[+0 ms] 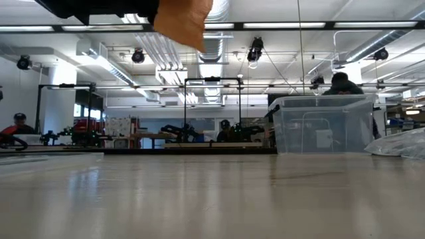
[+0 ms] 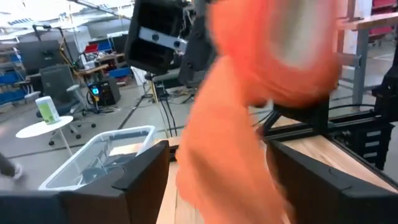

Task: Roll bandage
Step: Roll the orange bandage

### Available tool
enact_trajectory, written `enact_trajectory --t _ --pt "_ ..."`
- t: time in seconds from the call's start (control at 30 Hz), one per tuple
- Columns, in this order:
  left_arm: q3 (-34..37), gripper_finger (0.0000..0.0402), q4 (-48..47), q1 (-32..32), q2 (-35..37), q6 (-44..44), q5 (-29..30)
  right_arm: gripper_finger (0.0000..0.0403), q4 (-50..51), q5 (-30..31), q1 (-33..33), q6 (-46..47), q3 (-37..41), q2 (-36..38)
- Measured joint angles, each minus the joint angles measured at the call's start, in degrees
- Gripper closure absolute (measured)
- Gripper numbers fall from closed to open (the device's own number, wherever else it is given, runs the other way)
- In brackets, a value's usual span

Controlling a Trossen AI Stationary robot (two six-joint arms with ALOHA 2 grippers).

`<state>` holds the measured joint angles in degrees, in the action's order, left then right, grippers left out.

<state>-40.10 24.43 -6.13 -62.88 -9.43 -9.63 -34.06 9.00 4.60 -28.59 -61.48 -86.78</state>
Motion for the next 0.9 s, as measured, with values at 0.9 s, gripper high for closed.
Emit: enact_trajectory --t 0.9 --pt "-4.2 0.0153 -5.89 -0.02 0.1 11.35 -8.53 0.0361 17.84 10.0 0.52 -16.35 -13.02 -5.57"
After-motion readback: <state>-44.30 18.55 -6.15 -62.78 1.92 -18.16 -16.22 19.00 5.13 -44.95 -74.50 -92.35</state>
